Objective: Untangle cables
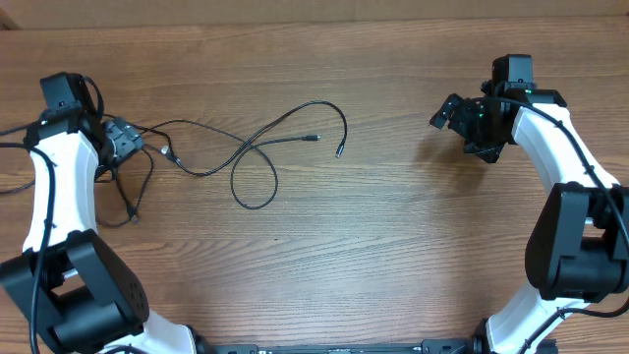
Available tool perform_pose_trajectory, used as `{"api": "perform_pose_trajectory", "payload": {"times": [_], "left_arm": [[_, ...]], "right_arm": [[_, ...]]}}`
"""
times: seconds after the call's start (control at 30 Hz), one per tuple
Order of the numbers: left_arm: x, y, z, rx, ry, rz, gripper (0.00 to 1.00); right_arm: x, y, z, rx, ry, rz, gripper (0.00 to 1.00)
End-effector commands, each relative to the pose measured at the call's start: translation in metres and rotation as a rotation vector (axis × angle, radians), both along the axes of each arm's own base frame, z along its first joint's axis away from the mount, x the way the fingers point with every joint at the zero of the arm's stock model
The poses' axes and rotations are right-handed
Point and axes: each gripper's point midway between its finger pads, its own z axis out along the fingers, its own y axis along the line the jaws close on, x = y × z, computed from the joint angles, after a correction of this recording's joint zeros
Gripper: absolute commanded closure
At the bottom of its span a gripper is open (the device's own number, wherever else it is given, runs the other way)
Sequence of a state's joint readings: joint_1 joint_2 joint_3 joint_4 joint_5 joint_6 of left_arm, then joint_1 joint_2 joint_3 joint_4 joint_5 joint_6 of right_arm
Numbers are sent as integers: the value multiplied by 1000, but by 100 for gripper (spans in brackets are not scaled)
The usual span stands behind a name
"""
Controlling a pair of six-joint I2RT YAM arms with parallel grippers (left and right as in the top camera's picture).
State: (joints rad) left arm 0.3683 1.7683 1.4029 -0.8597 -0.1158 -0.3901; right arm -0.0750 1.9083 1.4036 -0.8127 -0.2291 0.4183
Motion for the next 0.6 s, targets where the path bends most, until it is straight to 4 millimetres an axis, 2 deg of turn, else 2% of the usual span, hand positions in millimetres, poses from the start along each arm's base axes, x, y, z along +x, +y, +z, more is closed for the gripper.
{"api": "perform_pose_trajectory", "payload": {"times": [0.0,0.03,0.1,0.2,0.27,0.33,0.43,0.57], "left_arm": [[14,-34,-2,-180,-64,-76,0],[20,-51,3,-262,-101,-116,0],[24,-65,6,-314,-123,-148,0],[30,-91,11,-390,-147,-211,14],[33,-111,13,-426,-153,-275,30],[32,-131,13,-439,-135,-332,40],[28,-159,9,-438,-92,-403,41],[17,-189,0,-367,-7,-476,50]], "right_arm": [[6,-1,15,-7,-43,-1,0],[6,-1,15,-7,-43,-1,0],[6,-1,15,-7,-43,-1,0],[6,-1,15,-7,-43,-1,0],[6,-1,15,-7,-43,-1,0],[6,-1,15,-7,-43,-1,0],[6,-1,15,-7,-43,-1,0],[6,-1,15,-7,-43,-1,0]]}}
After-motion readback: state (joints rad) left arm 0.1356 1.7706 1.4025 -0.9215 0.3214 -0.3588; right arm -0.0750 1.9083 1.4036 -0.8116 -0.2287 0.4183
